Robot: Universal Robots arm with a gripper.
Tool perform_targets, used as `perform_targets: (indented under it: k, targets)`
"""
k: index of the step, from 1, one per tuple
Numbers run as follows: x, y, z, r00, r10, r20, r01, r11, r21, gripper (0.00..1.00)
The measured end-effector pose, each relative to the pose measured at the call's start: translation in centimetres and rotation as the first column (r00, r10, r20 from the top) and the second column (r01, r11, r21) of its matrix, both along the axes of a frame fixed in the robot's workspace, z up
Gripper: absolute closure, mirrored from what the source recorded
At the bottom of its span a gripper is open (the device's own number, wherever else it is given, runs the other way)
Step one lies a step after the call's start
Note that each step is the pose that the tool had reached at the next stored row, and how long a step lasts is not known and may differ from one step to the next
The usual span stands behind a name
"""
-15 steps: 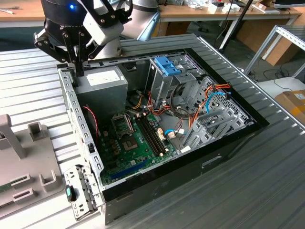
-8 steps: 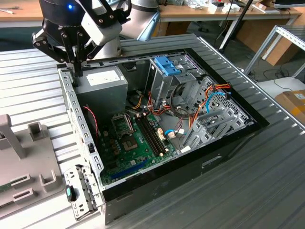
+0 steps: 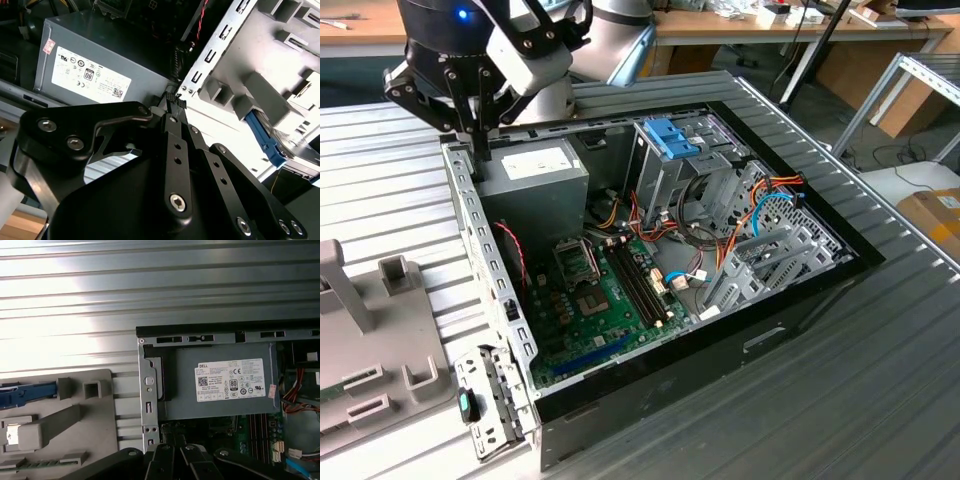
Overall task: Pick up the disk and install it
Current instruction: 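Reach for the disk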
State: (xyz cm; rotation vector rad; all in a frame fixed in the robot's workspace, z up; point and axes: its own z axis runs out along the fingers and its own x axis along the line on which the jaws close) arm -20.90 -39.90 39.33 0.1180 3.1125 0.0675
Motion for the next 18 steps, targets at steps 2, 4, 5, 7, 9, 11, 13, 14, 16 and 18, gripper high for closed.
perform_targets:
  k: [2, 4, 5, 7, 9, 11, 13, 14, 16, 18]
  targets:
    - [-0.4, 0.0, 0.0, 1.0, 0.0, 0.0001, 0.0, 1.0, 0.0, 0.89]
    - [-0.89, 0.0, 0.0, 1.0, 0.0, 0.0001, 0.0, 1.0, 0.0001, 0.89]
    - [-1.24, 0.0, 0.0, 1.0, 0.0, 0.0001, 0.0, 1.0, 0.0001, 0.89]
    - [-1.56, 0.0, 0.0, 1.0, 0.0, 0.0, 0.0, 1.0, 0.0001, 0.89]
    - [-1.78, 0.0, -0.01, 1.0, 0.0, 0.0001, 0.0, 1.0, 0.0001, 0.89]
    - [-1.96, 0.0, 0.0, 1.0, 0.0, 0.0001, 0.0, 1.0, 0.0001, 0.89]
    - [-2.16, 0.0, 0.0, 1.0, 0.0, 0.0001, 0.0, 1.0, 0.0, 0.89]
    - [-2.25, 0.0, -0.01, 1.0, 0.0, 0.0001, 0.0, 1.0, 0.0001, 0.89]
    - [-2.55, 0.0, 0.0, 1.0, 0.0, 0.0, 0.0, 1.0, 0.0, 0.89]
    - [-2.73, 0.0, -0.01, 1.0, 0.0, 0.0001, 0.0, 1.0, 0.0001, 0.89]
